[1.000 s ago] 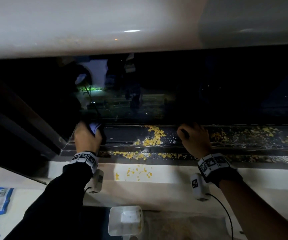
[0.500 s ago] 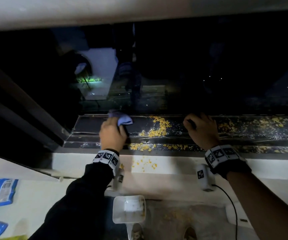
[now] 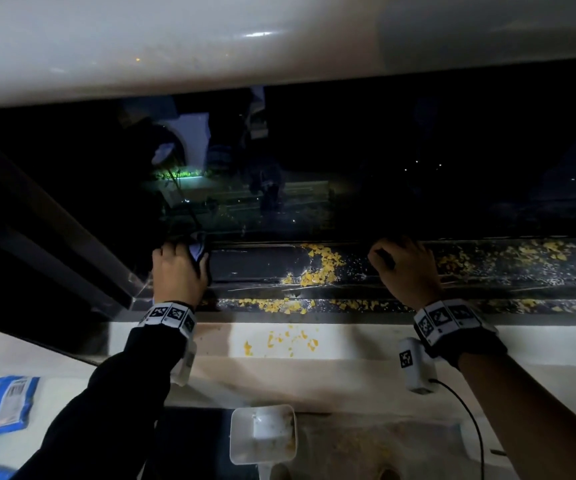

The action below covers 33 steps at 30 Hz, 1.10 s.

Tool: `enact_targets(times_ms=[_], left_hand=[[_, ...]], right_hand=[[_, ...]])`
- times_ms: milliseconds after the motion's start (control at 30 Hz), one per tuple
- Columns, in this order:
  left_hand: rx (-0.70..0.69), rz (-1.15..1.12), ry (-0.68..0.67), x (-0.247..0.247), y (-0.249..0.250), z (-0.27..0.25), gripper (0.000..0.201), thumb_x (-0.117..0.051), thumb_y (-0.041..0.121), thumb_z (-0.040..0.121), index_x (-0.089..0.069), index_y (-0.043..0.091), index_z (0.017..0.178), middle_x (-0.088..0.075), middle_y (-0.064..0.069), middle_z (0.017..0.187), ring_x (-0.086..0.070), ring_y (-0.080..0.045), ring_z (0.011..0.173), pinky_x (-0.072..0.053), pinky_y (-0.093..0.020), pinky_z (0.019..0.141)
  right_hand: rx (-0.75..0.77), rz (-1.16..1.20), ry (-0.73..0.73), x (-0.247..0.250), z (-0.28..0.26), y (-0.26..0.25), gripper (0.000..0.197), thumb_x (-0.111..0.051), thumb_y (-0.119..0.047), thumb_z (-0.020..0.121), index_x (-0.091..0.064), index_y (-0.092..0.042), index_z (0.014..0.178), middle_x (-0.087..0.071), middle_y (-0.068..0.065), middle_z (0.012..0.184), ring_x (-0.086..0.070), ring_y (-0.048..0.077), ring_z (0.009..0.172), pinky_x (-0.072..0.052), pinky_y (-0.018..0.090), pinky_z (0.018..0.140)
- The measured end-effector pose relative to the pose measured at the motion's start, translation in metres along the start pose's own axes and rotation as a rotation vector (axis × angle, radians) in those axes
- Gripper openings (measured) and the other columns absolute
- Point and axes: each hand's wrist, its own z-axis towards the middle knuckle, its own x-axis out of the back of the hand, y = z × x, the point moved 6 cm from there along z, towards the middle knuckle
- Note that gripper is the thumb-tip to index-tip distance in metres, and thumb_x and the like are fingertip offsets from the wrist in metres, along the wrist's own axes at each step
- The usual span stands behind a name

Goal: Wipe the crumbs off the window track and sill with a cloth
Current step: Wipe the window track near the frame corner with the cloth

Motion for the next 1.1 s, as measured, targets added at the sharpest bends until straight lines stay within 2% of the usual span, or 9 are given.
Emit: enact_targets(times_ms=[167,367,500,600,700,833,967,1033,1100], left_hand=[[0.041,-0.081,0.024,0.005,0.015,-0.001,0.035,-0.07,0.006,0.06,-0.064,-0.002,0.093,-0.061,-0.026,0.092,-0.055,-0.04,0.089,-0.038,-0.045,0.085],[-0.071,-0.298,-0.048,0.006,0.065,-0.021,0.039,-0.065,0.002,0.067,-0.064,0.006,0.106,-0.059,-0.02,0.115,-0.051,-0.04,0.1,-0.039,-0.039,0.091],[-0.232,-0.406,-0.051,0.034,0.059,-0.013,0.042,-0.059,-0.005,0.072,-0.07,0.014,0.107,-0.07,-0.017,0.099,-0.063,-0.034,0.092,-0.047,-0.034,0.082],[0.039,-0.264,0.007,0.042,0.005,0.007,0.014,-0.063,-0.002,0.073,-0.071,-0.003,0.085,-0.066,-0.028,0.086,-0.061,-0.042,0.085,-0.047,-0.043,0.081],[0.192,-0.143,-0.099,0.012,-0.025,0.01,0.025,-0.063,0.016,0.074,-0.067,-0.005,0.088,-0.061,-0.031,0.092,-0.054,-0.044,0.092,-0.041,-0.046,0.084],[0.267,-0.273,-0.052,-0.007,-0.002,-0.003,0.035,-0.056,0.014,0.067,-0.062,-0.006,0.095,-0.056,-0.033,0.101,-0.053,-0.046,0.086,-0.041,-0.045,0.078],[0.164,-0.377,-0.035,0.003,0.062,-0.023,0.036,-0.059,0.007,0.074,-0.062,0.0,0.109,-0.055,-0.026,0.115,-0.051,-0.042,0.097,-0.04,-0.043,0.087],[0.033,-0.465,-0.073,0.002,0.093,-0.033,0.042,-0.056,0.002,0.078,-0.06,0.007,0.12,-0.053,-0.017,0.124,-0.048,-0.036,0.107,-0.04,-0.04,0.097],[-0.17,-0.581,-0.101,0.007,0.112,-0.042,0.044,-0.053,-0.004,0.078,-0.062,0.009,0.119,-0.057,-0.013,0.119,-0.051,-0.031,0.106,-0.042,-0.035,0.097]], right_hand=[[-0.021,-0.008,0.011,0.001,0.002,-0.001,0.018,-0.05,-0.042,0.085,-0.063,-0.03,0.088,-0.063,0.006,0.101,-0.055,0.035,0.095,-0.039,0.04,0.08],[-0.027,0.007,0.004,0.001,0.0,-0.002,0.018,-0.052,-0.042,0.085,-0.064,-0.03,0.088,-0.063,0.005,0.101,-0.055,0.034,0.096,-0.04,0.04,0.081],[-0.017,0.019,-0.003,0.004,0.0,-0.003,0.029,-0.044,-0.049,0.083,-0.064,-0.028,0.089,-0.063,0.006,0.102,-0.055,0.034,0.097,-0.04,0.041,0.081],[-0.023,-0.008,-0.025,0.004,0.0,-0.003,0.027,-0.046,-0.046,0.084,-0.065,-0.028,0.09,-0.062,0.007,0.103,-0.054,0.035,0.099,-0.038,0.04,0.081],[-0.023,-0.002,-0.016,0.003,-0.001,-0.003,0.029,-0.042,-0.048,0.084,-0.064,-0.029,0.089,-0.062,0.007,0.103,-0.055,0.036,0.098,-0.039,0.04,0.081],[-0.028,0.003,-0.009,0.003,0.0,-0.004,0.028,-0.042,-0.047,0.084,-0.064,-0.03,0.087,-0.062,0.005,0.098,-0.055,0.034,0.095,-0.038,0.038,0.078],[-0.035,0.005,-0.005,0.004,-0.001,-0.006,0.032,-0.038,-0.051,0.083,-0.063,-0.032,0.087,-0.062,0.005,0.099,-0.055,0.033,0.096,-0.039,0.04,0.08],[-0.028,0.011,-0.002,0.004,-0.002,-0.006,0.034,-0.035,-0.053,0.082,-0.062,-0.033,0.086,-0.062,0.004,0.099,-0.055,0.033,0.096,-0.039,0.04,0.08],[-0.021,0.016,-0.004,0.004,-0.002,-0.005,0.034,-0.035,-0.053,0.082,-0.062,-0.033,0.085,-0.062,0.004,0.099,-0.056,0.034,0.096,-0.039,0.04,0.08]])
